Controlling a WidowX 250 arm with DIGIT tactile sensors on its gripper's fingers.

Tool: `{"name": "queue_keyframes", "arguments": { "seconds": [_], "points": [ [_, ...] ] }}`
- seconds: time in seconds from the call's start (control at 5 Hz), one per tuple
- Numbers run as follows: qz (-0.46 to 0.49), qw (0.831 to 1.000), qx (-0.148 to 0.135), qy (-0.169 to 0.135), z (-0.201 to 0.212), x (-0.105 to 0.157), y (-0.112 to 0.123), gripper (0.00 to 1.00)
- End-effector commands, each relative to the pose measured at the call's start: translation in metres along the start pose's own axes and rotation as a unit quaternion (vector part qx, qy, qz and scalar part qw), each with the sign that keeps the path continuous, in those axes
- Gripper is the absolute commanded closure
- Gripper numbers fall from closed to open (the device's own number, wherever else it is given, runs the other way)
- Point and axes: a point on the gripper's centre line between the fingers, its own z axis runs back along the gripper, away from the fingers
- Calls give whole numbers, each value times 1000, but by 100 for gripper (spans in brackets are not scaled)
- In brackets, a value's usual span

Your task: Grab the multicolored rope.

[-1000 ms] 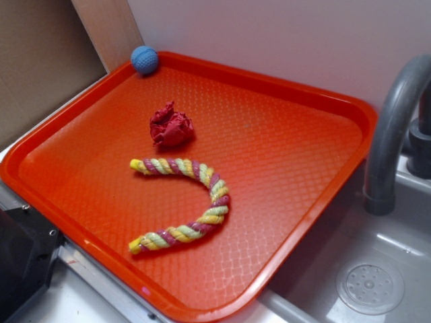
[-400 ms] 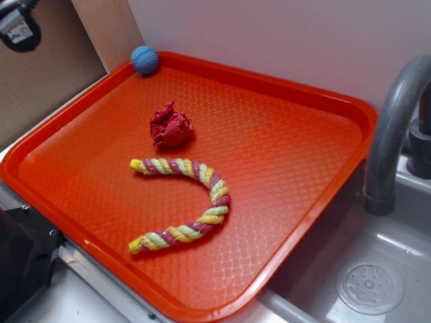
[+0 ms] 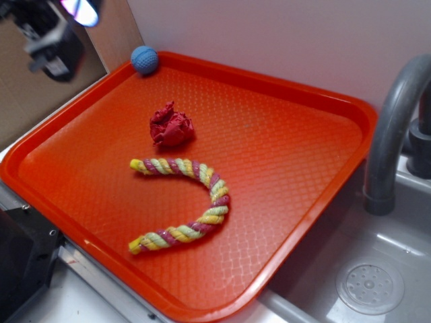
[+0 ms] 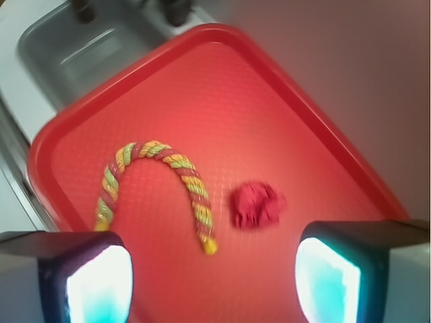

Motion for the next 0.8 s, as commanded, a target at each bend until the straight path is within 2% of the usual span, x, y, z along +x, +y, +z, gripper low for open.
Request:
{"name": "queue_keyframes", "arguments": {
  "seconds": [0.0, 0.2, 0.4, 0.6],
  "points": [
    [-204, 973, -107, -18, -79, 9, -2, 0],
    [-234, 961, -145, 4, -116, 15, -19, 0],
    [-290, 943, -164, 13, -136, 36, -49, 0],
    [-304, 936, -168, 54, -151, 42, -67, 0]
  ]
}}
